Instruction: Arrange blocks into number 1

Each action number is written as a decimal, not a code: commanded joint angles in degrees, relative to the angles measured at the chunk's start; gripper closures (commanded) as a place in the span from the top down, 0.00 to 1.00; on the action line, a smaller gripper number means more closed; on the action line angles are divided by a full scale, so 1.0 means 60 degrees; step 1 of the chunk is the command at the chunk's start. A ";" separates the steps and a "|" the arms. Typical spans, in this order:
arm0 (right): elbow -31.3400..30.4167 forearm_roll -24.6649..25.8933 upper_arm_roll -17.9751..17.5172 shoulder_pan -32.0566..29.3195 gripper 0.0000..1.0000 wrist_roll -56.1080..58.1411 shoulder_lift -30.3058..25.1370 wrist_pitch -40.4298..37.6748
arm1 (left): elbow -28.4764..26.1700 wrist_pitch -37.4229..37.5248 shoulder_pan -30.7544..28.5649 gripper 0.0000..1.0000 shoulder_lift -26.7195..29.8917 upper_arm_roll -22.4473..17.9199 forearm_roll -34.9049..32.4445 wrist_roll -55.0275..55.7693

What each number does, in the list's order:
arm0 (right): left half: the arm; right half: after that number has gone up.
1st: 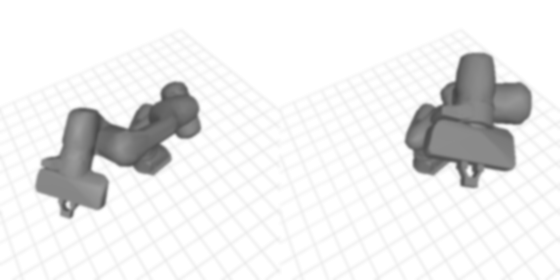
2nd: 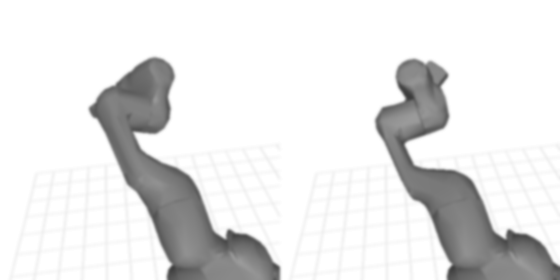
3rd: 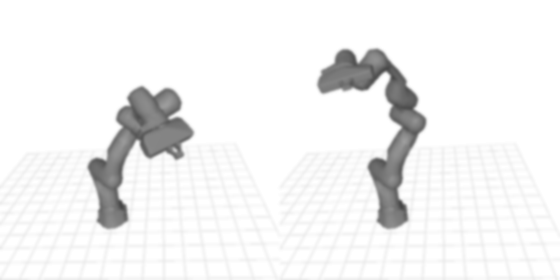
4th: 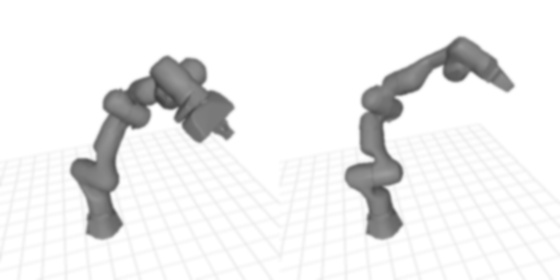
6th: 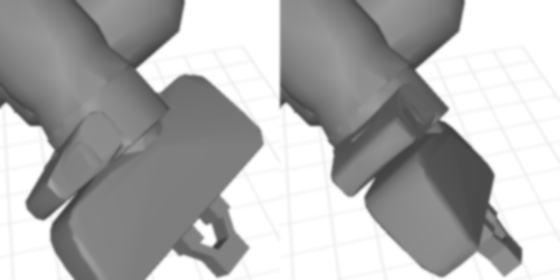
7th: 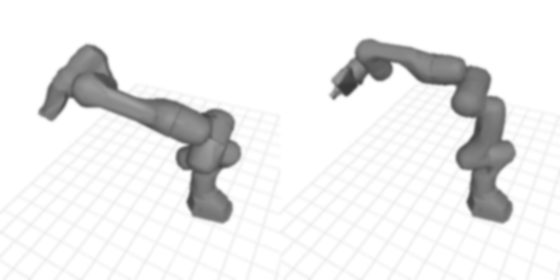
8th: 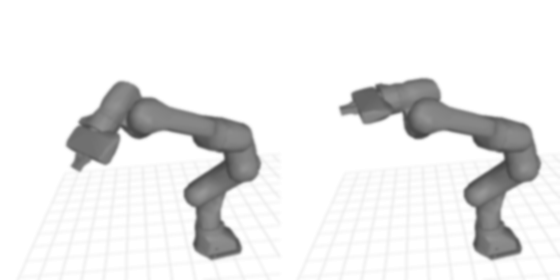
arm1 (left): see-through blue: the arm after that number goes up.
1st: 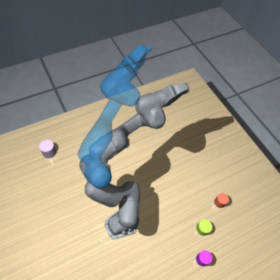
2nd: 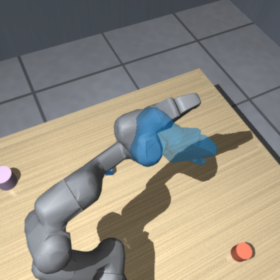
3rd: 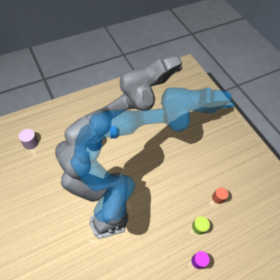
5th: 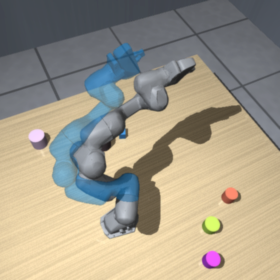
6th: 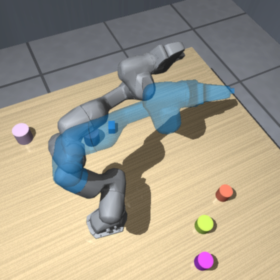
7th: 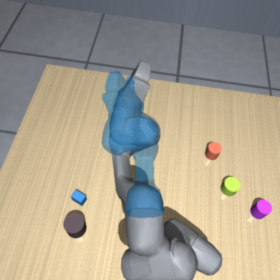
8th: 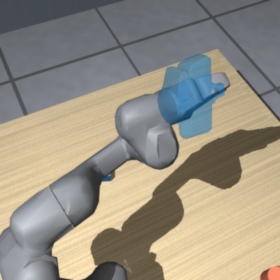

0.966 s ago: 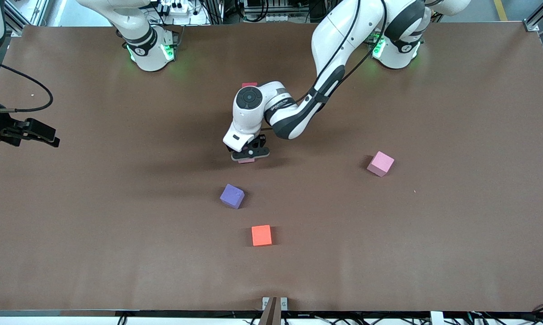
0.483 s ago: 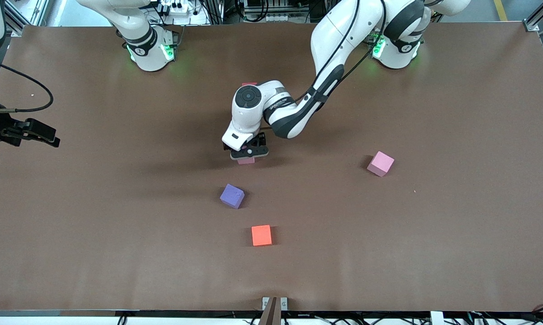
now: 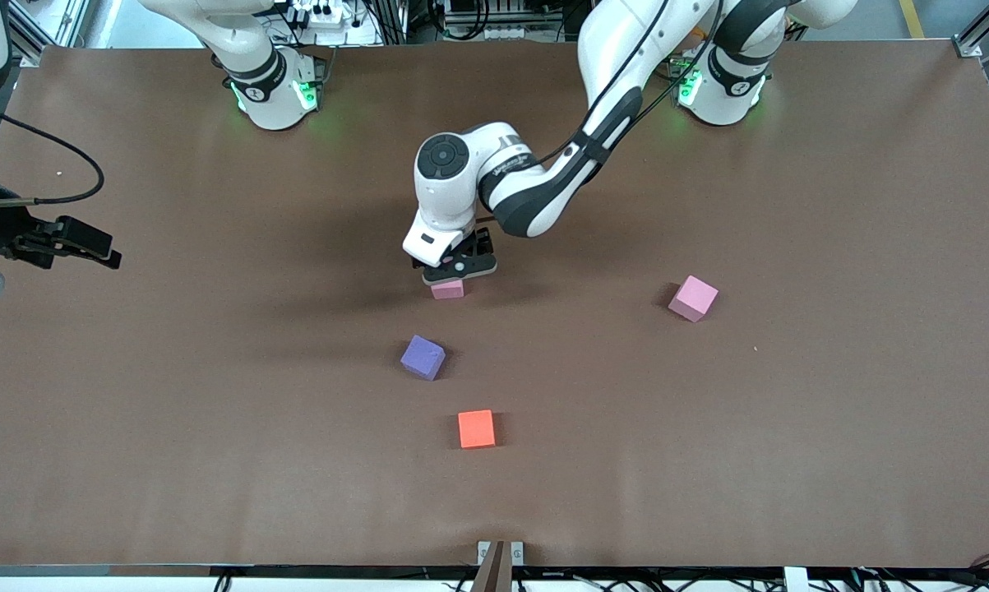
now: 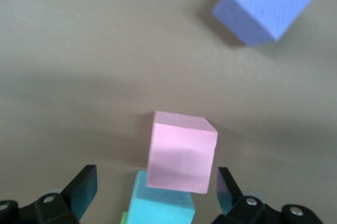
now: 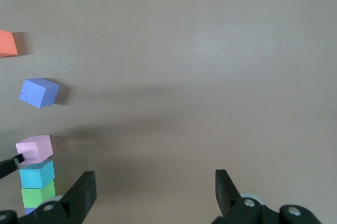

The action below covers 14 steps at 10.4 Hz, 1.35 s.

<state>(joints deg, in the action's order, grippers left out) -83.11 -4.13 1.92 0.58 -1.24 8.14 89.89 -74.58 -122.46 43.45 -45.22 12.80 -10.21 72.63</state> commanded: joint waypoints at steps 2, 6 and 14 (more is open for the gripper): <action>0.0170 -0.0162 -0.0085 0.0021 1.00 -0.0349 0.0079 -0.0011 | -0.0240 0.1450 -0.1800 1.00 0.1586 -0.0009 -0.0041 0.0010; 0.0170 -0.0162 -0.0085 0.0021 1.00 -0.0364 0.0079 -0.0011 | -0.0240 0.2304 -0.4205 1.00 0.2365 0.0006 -0.0612 -0.0940; 0.0170 -0.0089 -0.0071 0.0226 1.00 -0.0598 -0.0096 -0.0099 | -0.3514 0.2978 -0.6157 1.00 0.5377 0.0182 0.0292 -0.2127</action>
<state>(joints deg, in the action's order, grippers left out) -82.86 -4.30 1.47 1.76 -3.58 8.02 90.09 -86.40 -104.13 7.36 -20.54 13.42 -11.11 61.91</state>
